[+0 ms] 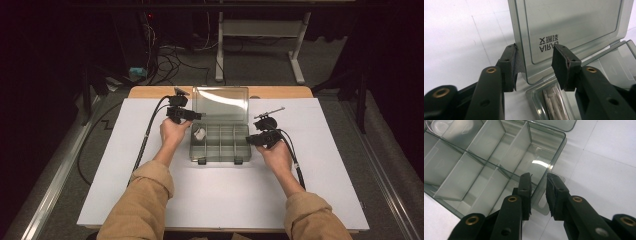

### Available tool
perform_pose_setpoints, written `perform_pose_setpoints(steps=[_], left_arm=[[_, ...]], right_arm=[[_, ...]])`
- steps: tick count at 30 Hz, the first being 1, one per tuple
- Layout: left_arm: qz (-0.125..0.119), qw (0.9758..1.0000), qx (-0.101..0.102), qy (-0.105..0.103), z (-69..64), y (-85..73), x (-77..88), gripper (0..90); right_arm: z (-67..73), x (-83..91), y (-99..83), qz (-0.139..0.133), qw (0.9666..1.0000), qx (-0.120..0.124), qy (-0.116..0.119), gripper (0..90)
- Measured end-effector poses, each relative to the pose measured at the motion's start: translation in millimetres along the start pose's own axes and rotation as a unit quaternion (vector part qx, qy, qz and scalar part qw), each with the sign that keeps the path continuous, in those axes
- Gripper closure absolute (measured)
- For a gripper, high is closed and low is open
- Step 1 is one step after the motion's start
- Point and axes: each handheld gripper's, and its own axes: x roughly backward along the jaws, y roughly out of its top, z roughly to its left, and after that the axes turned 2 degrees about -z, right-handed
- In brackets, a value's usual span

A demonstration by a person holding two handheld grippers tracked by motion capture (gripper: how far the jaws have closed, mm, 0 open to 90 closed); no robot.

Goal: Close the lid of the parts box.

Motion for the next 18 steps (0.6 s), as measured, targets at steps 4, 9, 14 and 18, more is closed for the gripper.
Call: perform_pose_setpoints(steps=[4, 9, 14, 18], left_arm=[[0.000, 0.9999, -0.009, 0.007, -2.9, -0.1, 3.0, 58.8], [-0.002, 0.9997, -0.019, 0.016, -6.4, -0.8, 5.2, 60.2], [0.000, 0.9992, -0.033, 0.023, -8.9, -1.5, 7.1, 61.2], [0.007, 0.9985, -0.046, 0.027, -10.6, -1.9, 10.2, 62.1]], right_arm=[[0.8, 0.0, 0.0, 0.000, 1.0000, -0.001, -0.002, 75.0], [1.1, 0.0, -0.5, -0.002, 1.0000, -0.001, -0.004, 75.0], [0.9, 0.0, -0.4, -0.002, 1.0000, 0.000, -0.003, 75.0], [1.0, -0.1, -0.5, -0.002, 1.0000, 0.000, -0.004, 75.0]])
